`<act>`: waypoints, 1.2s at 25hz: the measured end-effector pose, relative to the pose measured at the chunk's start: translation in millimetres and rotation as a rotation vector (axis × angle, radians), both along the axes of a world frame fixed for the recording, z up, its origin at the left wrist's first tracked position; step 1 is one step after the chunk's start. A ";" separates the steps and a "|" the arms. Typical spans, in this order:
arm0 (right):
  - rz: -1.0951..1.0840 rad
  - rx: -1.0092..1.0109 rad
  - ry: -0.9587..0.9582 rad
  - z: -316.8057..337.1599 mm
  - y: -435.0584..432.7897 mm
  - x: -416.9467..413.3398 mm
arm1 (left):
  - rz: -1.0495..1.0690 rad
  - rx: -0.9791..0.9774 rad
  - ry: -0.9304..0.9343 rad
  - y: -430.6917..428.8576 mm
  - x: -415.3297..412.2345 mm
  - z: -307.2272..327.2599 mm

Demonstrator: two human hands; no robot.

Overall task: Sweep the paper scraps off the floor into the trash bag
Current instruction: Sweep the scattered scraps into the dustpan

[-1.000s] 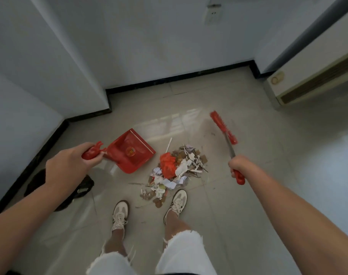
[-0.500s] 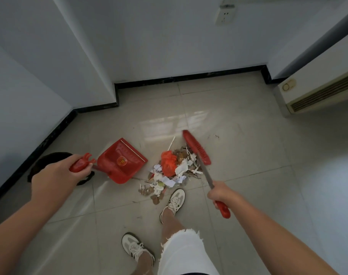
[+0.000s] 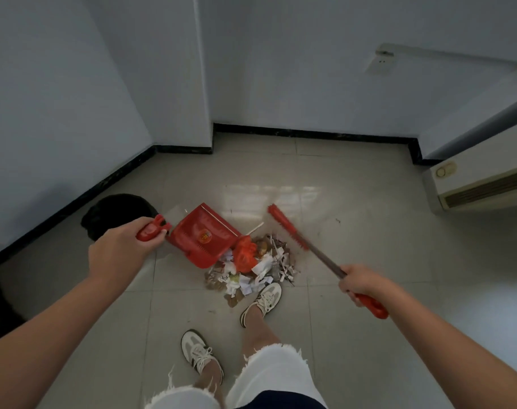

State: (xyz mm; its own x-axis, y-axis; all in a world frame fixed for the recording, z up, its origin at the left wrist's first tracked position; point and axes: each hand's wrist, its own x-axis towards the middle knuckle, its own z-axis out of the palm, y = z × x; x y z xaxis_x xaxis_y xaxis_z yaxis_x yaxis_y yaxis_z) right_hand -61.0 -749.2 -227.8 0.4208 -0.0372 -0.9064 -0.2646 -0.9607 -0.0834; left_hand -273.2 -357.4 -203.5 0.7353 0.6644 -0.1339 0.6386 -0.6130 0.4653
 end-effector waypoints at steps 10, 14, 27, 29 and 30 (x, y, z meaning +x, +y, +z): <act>0.228 0.038 -0.191 -48.0 132.7 31.6 | 0.161 -0.067 0.054 33.2 -114.0 20.6; 0.249 0.051 -0.121 -79.0 200.4 22.0 | 0.298 -0.133 0.132 69.5 -194.8 -28.2; 1.227 -0.187 -0.184 -49.8 160.3 -47.4 | 0.175 0.093 0.195 53.6 -228.0 -7.0; 1.300 -0.204 -0.183 -38.3 158.5 -46.5 | 0.107 0.079 0.192 57.5 -233.2 -8.4; 1.303 -0.204 -0.165 -27.6 158.3 -46.0 | 0.057 0.075 0.195 60.2 -233.9 -9.9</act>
State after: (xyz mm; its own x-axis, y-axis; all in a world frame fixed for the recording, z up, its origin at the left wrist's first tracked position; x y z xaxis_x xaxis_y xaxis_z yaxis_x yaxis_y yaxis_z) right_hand -107.0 -590.9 -255.3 0.3563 0.3462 -0.8679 0.8520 -0.5016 0.1497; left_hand -507.1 -297.2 -213.4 0.6610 0.7178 -0.2186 0.7468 -0.6012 0.2843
